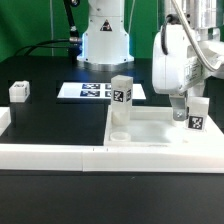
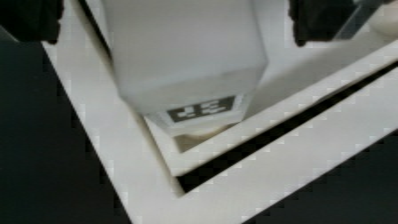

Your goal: Assemble square table

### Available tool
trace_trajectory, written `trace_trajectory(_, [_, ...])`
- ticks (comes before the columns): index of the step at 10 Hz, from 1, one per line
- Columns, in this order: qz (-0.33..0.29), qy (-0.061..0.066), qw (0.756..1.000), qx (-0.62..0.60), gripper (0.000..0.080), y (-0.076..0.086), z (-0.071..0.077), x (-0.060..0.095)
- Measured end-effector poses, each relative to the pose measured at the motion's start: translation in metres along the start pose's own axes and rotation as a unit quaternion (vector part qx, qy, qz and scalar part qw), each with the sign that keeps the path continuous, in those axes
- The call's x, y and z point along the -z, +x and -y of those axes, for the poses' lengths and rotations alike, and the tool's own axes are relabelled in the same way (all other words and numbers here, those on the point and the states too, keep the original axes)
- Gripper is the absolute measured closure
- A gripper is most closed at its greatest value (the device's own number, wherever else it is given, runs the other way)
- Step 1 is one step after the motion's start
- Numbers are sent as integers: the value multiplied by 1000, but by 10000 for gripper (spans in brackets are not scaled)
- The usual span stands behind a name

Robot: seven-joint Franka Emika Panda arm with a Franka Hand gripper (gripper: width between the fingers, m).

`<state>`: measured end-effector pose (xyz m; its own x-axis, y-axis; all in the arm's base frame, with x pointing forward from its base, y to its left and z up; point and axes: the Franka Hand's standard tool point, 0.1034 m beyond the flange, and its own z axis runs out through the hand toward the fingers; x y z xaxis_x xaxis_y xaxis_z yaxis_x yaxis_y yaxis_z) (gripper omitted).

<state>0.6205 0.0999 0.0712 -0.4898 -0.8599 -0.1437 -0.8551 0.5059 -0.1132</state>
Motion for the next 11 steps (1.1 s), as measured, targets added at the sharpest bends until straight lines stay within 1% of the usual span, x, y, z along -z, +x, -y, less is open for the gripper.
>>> trace_trajectory(1, [13, 14, 999, 50, 150, -1, 6, 14])
trace_trajectory(2, [37, 20, 996, 74, 150, 3, 11, 42])
trace_trajectory(3, [45, 36, 991, 121, 150, 14, 20, 59])
trace_trajectory(4, [39, 59, 981, 178, 150, 27, 30, 65])
trace_trajectory(5, [30, 67, 979, 192, 150, 32, 31, 59])
trace_trajectory(6, [25, 66, 969, 238, 150, 32, 29, 57])
trace_trajectory(8, [21, 67, 955, 289, 150, 33, 30, 57])
trace_trajectory(9, [17, 72, 938, 340, 150, 36, 32, 59])
trace_trajectory(10, [9, 92, 908, 410, 150, 59, 38, 68])
trace_trajectory(11, [-1, 97, 880, 465, 150, 94, 41, 78])
